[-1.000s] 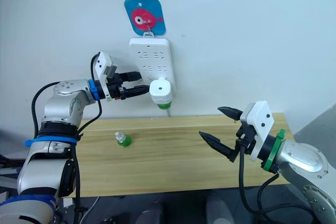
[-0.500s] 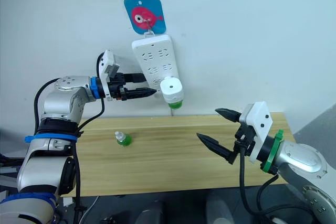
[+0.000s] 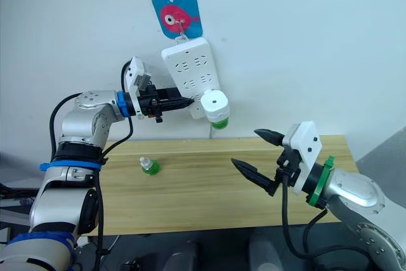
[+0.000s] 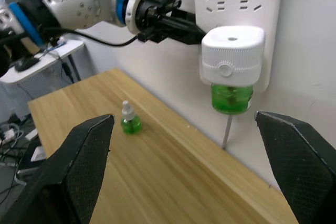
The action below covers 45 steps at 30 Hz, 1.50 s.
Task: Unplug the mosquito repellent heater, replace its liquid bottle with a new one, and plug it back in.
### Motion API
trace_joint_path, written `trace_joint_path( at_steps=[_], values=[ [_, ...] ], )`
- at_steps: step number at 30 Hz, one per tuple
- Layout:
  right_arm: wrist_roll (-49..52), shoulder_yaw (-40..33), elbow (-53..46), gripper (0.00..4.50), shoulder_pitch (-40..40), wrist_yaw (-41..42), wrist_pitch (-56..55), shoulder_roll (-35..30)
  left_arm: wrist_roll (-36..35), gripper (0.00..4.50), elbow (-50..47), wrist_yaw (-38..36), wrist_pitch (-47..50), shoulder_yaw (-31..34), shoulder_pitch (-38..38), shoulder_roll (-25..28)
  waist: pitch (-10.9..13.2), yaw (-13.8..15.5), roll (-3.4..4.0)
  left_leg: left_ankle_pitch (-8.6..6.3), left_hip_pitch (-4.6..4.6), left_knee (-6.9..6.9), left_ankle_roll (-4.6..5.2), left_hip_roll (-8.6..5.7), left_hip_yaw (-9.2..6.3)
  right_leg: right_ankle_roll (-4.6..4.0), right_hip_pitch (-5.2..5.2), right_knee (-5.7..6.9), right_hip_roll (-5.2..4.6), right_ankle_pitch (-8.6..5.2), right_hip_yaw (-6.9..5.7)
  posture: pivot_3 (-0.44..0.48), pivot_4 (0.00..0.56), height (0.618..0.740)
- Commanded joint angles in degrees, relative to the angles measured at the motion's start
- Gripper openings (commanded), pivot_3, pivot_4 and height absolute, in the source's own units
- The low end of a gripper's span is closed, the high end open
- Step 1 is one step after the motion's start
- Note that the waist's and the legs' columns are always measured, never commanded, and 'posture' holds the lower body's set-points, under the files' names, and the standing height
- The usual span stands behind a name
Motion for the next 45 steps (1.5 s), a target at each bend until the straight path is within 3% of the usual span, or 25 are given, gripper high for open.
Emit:
trace_joint_path(
  at_steps=[1, 9, 21, 32, 45],
  values=[
    [-6.77, 4.86, -0.46, 4.50, -3.09, -6.41, 0.33, 3.46, -1.14, 1.29, -2.87, 1.77, 0.53, 1.56, 0.28, 0.15, 0.01, -0.09, 0.01, 0.00, 0.00, -0.01, 0.00, 0.00, -0.01, 0.00, -0.02, 0.00, 0.00, 0.00, 0.00, -0.161, 0.204, 0.740],
    [-25.19, 20.35, 3.84, 4.50, -12.43, -20.53, 1.60, 17.44, -1.62, 1.29, -5.96, 2.67, 1.97, 1.87, 2.30, 1.03, 0.08, -0.44, 0.13, 0.12, -0.16, -0.01, -0.22, 0.00, -0.03, -0.01, -0.25, 0.09, 0.01, 0.01, 0.02, -0.146, 0.204, 0.740],
    [-32.84, 20.99, 13.31, 4.50, -19.72, -22.89, 6.12, 28.68, -1.48, 1.29, -7.07, 2.35, 1.71, 1.30, 3.05, 1.12, 0.08, -0.52, 0.14, 0.13, -0.20, 0.00, -0.23, -0.02, 0.03, -0.04, -0.48, 0.39, -0.01, 0.02, 0.10, -0.140, 0.193, 0.740],
    [-34.81, 20.38, 19.79, 4.50, -24.56, -21.68, 5.27, 34.01, -1.33, 1.29, -7.56, 2.57, 1.71, 1.55, 3.39, 1.66, 0.08, -1.36, 0.14, 0.27, -0.15, 0.03, -0.38, 0.03, 0.00, -0.16, -0.69, 0.94, 0.06, 0.09, 0.15, -0.122, 0.185, 0.740],
    [-33.27, 18.48, 14.35, 4.50, -21.86, -15.91, 7.29, 30.04, -1.17, 1.29, -7.60, 2.50, 1.60, 1.84, 3.79, 2.33, 0.08, -1.34, 0.14, 0.29, -0.17, 0.01, -0.41, 0.04, -0.05, -0.19, -0.70, 0.91, 0.09, 0.11, 0.12, -0.119, 0.181, 0.740]
  ],
)
